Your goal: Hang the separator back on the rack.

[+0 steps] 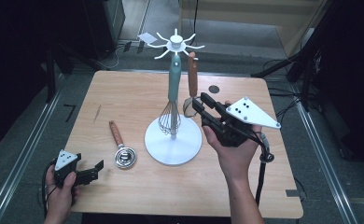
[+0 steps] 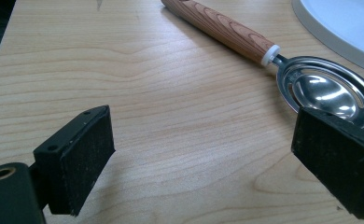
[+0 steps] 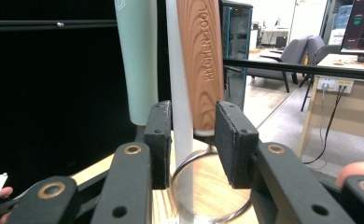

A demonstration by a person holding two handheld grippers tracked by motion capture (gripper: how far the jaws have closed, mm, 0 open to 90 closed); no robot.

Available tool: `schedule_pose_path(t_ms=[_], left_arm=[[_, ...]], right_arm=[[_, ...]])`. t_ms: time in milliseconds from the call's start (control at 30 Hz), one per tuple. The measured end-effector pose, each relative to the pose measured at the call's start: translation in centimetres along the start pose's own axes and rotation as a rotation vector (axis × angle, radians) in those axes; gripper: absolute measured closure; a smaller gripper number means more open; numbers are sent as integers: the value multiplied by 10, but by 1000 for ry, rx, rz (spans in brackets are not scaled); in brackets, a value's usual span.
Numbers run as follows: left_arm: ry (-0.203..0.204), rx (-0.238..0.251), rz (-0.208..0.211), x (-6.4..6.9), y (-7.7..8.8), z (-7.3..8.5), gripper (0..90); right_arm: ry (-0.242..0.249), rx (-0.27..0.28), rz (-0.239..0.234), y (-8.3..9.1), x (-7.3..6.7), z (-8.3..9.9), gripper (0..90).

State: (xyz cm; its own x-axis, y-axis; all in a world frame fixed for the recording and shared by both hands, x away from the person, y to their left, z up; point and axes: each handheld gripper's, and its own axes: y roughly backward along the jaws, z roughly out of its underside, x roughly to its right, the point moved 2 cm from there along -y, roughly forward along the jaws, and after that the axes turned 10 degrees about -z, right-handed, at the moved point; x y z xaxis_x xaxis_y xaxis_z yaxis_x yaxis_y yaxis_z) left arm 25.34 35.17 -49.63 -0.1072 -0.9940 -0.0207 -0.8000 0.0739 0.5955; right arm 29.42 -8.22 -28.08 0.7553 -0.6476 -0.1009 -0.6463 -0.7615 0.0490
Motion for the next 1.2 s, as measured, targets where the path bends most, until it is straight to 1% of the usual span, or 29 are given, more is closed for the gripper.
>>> schedule_pose_path(t_ms=[67,133,233,267,333,433,533,633,733,800,933,1000,1067,1200], left_arm=[[0,-1,-1,0,0,0,60],[0,-2,0,0,0,0,59],[0,-3,2,0,0,0,60],[0,-3,1,0,0,0,60],[-2,-2,2,0,0,0,60],[-1,-2,2,0,0,0,60],[1,-3,4,0,0,0,59],[0,-3,4,-1,0,0,59],[1,-4,4,0,0,0,59],[-2,-4,2,0,0,0,59],[1,-5,5,0,0,0,60],[0,-5,6,0,0,0,59],[1,-4,7,0,0,0,60],[1,-5,8,0,0,0,60]], right_arm=[[1,7,-5,0,1,-1,755],[-10,16,-28,1,2,-1,800],[6,27,-9,0,4,-3,885],[9,36,1,-1,4,-4,899],[20,54,15,-2,5,-5,900],[44,92,17,-7,8,-8,900],[79,103,43,-12,9,-11,900],[95,112,57,-18,11,-14,900],[99,132,63,-24,15,-19,900],[93,146,59,-28,17,-24,900],[108,153,57,-36,21,-33,900],[118,155,46,-40,21,-36,900],[131,156,39,-42,21,-38,900],[135,161,11,-41,21,-39,900]])
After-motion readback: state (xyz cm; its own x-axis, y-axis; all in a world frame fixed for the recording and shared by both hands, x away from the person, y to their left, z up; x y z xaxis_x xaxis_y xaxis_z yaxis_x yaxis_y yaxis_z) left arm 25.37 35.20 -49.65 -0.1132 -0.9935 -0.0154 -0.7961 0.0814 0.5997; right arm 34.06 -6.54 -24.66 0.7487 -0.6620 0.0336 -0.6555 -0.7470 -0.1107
